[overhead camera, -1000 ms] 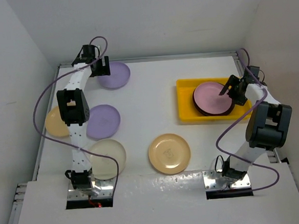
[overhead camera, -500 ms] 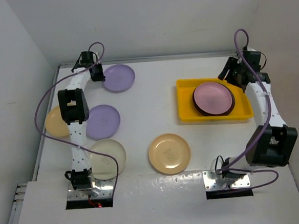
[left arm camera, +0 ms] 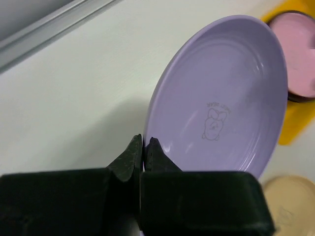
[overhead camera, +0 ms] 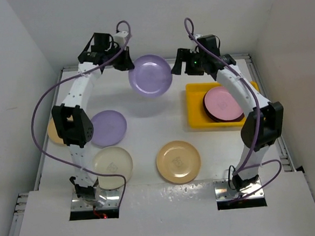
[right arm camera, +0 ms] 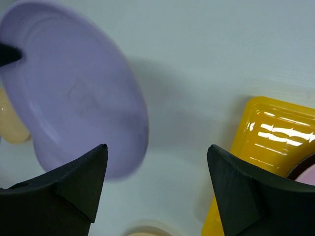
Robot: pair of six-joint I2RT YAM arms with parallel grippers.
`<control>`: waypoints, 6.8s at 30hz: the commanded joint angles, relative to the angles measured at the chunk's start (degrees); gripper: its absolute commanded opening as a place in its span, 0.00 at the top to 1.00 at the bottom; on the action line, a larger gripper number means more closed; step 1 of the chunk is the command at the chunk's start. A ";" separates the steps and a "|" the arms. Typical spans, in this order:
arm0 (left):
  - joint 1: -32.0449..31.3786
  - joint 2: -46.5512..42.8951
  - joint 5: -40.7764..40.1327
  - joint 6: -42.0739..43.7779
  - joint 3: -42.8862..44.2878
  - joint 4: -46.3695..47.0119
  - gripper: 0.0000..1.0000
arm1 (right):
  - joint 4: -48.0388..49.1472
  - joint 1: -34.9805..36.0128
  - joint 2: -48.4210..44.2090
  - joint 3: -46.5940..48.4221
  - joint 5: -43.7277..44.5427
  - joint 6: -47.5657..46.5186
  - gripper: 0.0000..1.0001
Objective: Place the plates into the plastic bin on the countertop
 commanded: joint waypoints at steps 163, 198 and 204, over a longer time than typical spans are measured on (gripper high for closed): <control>-9.24 -26.98 7.72 19.70 -37.19 -10.17 1.00 | 17.79 20.02 -20.44 -35.38 8.82 1.89 0.31; 8.42 -16.26 -22.60 8.71 -34.36 -6.65 0.01 | -5.15 -34.20 -13.24 -29.56 8.83 12.00 0.85; 10.18 -10.56 -29.27 11.95 -32.52 -5.33 0.01 | -12.34 -32.89 -10.94 -24.29 16.19 7.97 0.21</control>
